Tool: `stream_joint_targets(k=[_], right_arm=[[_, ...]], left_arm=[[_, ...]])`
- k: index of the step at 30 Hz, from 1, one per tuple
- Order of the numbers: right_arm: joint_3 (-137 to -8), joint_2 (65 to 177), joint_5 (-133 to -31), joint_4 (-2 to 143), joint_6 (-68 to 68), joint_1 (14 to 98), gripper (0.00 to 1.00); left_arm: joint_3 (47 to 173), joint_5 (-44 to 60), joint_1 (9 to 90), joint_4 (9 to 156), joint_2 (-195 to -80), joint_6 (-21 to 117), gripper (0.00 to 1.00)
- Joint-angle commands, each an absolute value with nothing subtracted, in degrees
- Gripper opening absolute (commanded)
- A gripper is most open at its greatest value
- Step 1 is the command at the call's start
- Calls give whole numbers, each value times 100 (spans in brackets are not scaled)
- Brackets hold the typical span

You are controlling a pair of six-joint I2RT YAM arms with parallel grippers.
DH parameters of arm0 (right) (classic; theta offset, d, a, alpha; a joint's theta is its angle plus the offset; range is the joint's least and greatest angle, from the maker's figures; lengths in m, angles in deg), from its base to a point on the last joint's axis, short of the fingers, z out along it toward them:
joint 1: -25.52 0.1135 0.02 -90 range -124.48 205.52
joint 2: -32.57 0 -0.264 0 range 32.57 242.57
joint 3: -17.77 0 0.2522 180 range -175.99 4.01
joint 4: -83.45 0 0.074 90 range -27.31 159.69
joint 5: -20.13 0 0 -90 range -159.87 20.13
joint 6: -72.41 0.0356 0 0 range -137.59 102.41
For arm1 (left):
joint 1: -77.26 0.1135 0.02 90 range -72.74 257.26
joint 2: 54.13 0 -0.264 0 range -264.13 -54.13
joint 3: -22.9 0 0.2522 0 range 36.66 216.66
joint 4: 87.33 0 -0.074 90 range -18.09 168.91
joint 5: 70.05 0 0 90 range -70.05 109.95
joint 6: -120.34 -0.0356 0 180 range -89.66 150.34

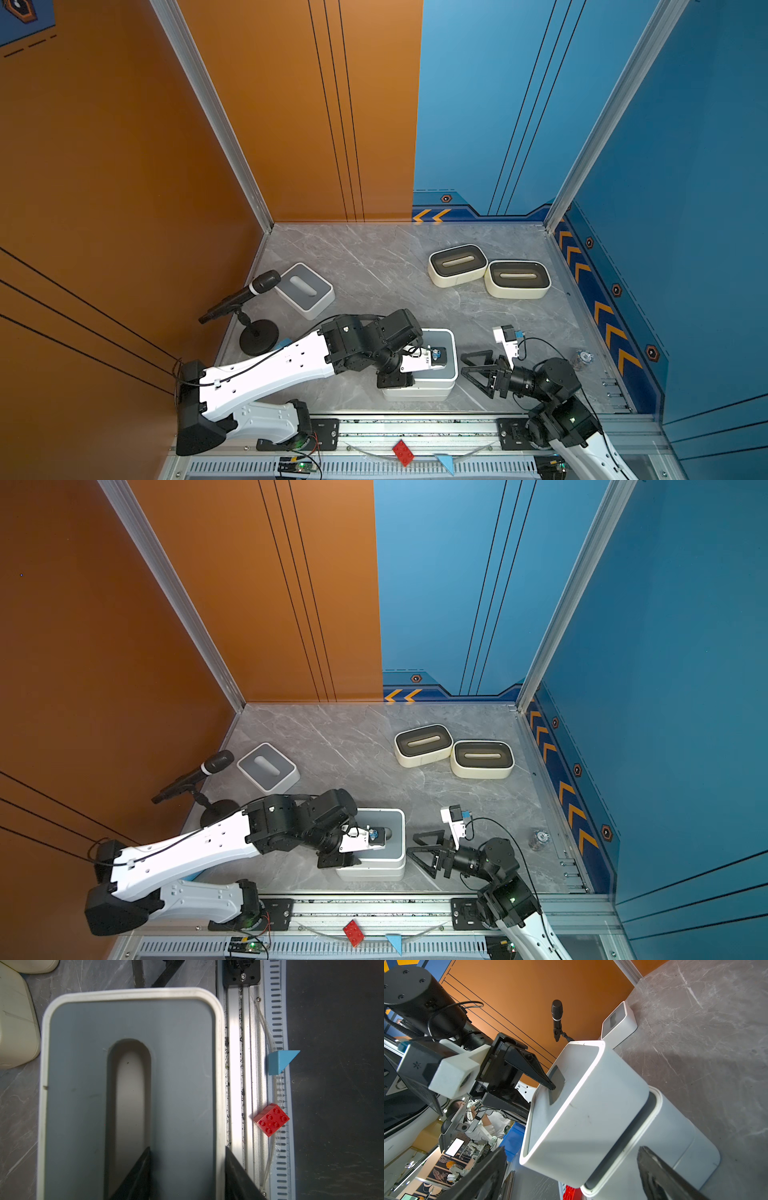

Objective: Stack the tissue boxes
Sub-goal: Place the tissue box at the tissue box.

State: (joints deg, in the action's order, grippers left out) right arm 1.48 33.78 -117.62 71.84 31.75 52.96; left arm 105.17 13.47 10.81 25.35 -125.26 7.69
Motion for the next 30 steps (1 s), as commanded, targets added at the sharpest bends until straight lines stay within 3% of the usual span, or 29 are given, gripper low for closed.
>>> stream_joint_targets(k=[1, 30], right_arm=[[198, 3301, -11648, 7347, 3016, 5333, 100], [188, 3301, -11575, 7294, 2957, 5411, 100]], left_arm=[[10480, 1294, 1003, 2695, -12378, 776, 41], [10273, 1212, 1117, 2986, -12418, 773, 42]])
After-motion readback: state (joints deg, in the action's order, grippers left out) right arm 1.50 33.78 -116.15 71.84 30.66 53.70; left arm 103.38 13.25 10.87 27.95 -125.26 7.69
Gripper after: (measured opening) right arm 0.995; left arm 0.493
